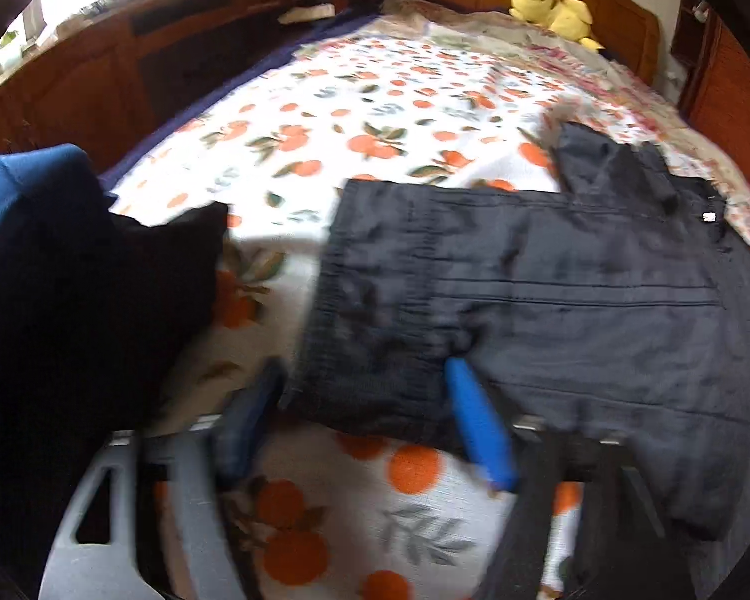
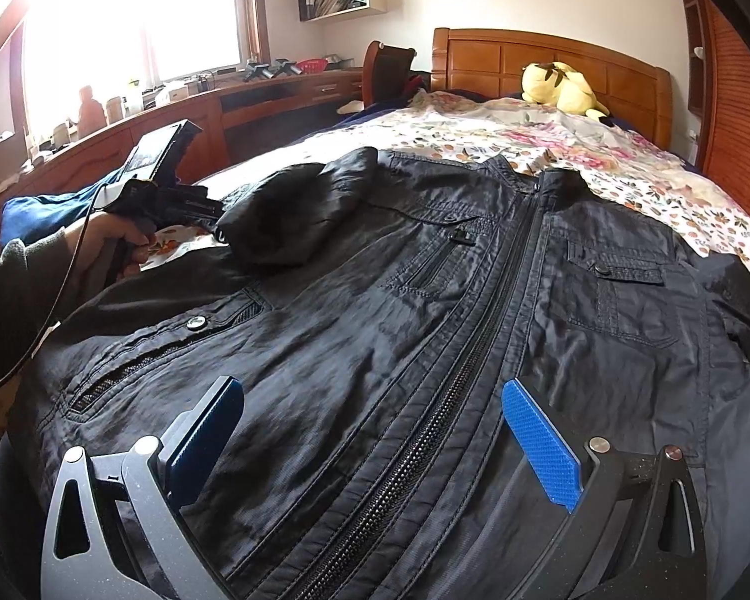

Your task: Fold large clothes

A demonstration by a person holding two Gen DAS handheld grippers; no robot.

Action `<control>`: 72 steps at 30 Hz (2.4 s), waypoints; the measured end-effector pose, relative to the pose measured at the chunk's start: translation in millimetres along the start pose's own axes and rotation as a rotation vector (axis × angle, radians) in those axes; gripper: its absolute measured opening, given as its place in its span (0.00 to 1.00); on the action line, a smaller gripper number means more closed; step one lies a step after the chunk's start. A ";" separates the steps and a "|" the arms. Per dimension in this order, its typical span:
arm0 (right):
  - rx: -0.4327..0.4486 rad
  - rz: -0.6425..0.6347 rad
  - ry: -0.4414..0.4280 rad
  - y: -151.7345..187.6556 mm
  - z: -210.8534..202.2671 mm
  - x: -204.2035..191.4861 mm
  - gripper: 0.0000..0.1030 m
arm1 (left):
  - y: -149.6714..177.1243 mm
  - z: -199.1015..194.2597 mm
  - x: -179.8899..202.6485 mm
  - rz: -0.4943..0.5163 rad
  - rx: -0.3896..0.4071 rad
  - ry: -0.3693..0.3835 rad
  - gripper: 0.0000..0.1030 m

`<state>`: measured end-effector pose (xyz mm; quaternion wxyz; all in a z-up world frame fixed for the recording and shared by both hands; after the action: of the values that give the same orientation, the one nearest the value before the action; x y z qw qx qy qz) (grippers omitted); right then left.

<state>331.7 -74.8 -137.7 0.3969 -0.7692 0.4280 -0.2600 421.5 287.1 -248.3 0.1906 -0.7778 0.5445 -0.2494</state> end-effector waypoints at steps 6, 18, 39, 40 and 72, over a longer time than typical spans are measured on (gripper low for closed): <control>0.014 0.005 0.008 -0.2 -2.9 1.9 1.00 | -11.2 -38.4 40.0 0.100 0.063 -0.042 0.13; 0.072 0.014 0.030 3.5 -29.5 12.7 1.00 | -1.0 -197.3 188.7 0.347 0.312 0.096 0.12; 0.071 0.032 0.152 22.8 -48.6 25.8 1.00 | 113.6 -237.9 200.0 0.399 0.364 0.245 0.62; 0.068 0.027 0.155 22.6 -49.3 26.5 1.00 | 119.0 -239.0 193.6 0.392 0.375 0.247 0.74; -0.082 -0.329 -0.086 -32.7 -2.4 -144.4 0.72 | 143.3 -259.4 42.1 0.223 0.451 0.141 0.78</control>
<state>272.8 59.6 -117.8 0.3352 -0.8549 0.2890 -0.2707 171.2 193.0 -113.7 0.3472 -0.6317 0.5692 -0.3955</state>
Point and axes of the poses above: each gripper's, at about its wrist camera, not at the fingertips, and z roughly the way its jaws point, x to its right, y to its underside, the point moved 8 cm from there along z, roughly the way its jaws point, and after that the axes turned 9 degrees about y, right-handed, at the moved point
